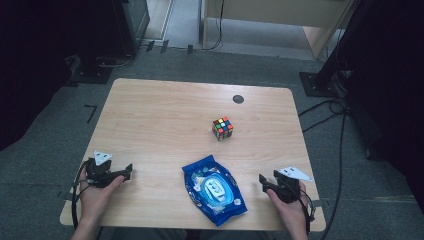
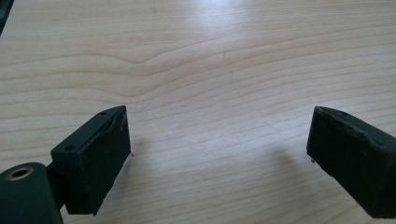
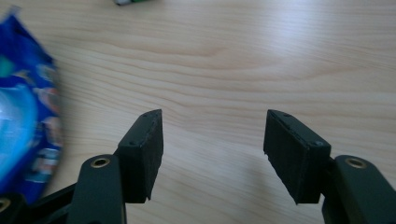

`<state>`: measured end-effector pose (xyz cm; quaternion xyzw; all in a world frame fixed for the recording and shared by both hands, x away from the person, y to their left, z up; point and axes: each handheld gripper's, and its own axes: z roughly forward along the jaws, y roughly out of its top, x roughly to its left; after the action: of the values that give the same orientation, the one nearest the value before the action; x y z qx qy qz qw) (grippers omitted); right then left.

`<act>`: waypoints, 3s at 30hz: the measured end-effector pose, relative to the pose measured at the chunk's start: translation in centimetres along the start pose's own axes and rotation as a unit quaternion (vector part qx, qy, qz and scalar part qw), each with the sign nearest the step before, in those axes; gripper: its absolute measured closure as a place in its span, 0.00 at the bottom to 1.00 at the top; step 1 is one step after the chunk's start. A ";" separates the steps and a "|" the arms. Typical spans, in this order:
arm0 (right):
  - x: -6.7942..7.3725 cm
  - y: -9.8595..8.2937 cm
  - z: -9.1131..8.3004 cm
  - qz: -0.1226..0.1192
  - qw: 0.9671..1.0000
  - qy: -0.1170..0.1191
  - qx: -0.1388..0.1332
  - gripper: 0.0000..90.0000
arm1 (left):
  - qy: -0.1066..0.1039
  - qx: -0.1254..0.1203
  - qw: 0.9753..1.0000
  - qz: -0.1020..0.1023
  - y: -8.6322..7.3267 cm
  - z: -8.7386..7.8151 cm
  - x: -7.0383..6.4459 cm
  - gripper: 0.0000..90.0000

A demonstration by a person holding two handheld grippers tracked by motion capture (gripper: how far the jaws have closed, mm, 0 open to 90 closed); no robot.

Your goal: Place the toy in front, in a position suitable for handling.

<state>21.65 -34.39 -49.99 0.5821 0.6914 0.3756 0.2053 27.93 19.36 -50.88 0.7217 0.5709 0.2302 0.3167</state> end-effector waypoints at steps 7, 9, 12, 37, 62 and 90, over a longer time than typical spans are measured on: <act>3.3 -0.3 0.7 -0.020 0.996 0.083 0.022 0.52 | -0.047 -0.014 0.998 0.034 0.2 -0.3 -3.0 0.08; 4.1 -0.4 1.2 -0.021 0.995 0.095 0.032 0.53 | -0.048 -0.013 0.998 0.044 0.1 0.0 -3.8 0.14; 5.2 -0.6 1.9 -0.021 0.994 0.096 0.046 0.59 | -0.063 -0.003 0.997 0.055 -0.2 0.4 -4.6 0.14; 11.3 -1.0 3.8 0.000 0.993 0.112 0.042 0.86 | -0.213 -0.004 0.970 0.114 -1.0 -0.5 -10.5 0.28; 16.6 6.3 11.8 0.096 0.992 0.037 -0.078 0.57 | -0.141 -0.044 0.986 0.081 -0.5 -0.4 -5.4 0.28; 9.3 11.2 16.6 0.026 0.998 -0.056 -0.024 0.38 | -0.155 -0.029 0.985 0.071 -0.5 0.6 -5.0 0.26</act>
<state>38.72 -20.40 -50.62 0.6145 0.6545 0.3642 0.2479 26.77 14.46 -51.48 0.7778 0.4554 0.1534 0.4051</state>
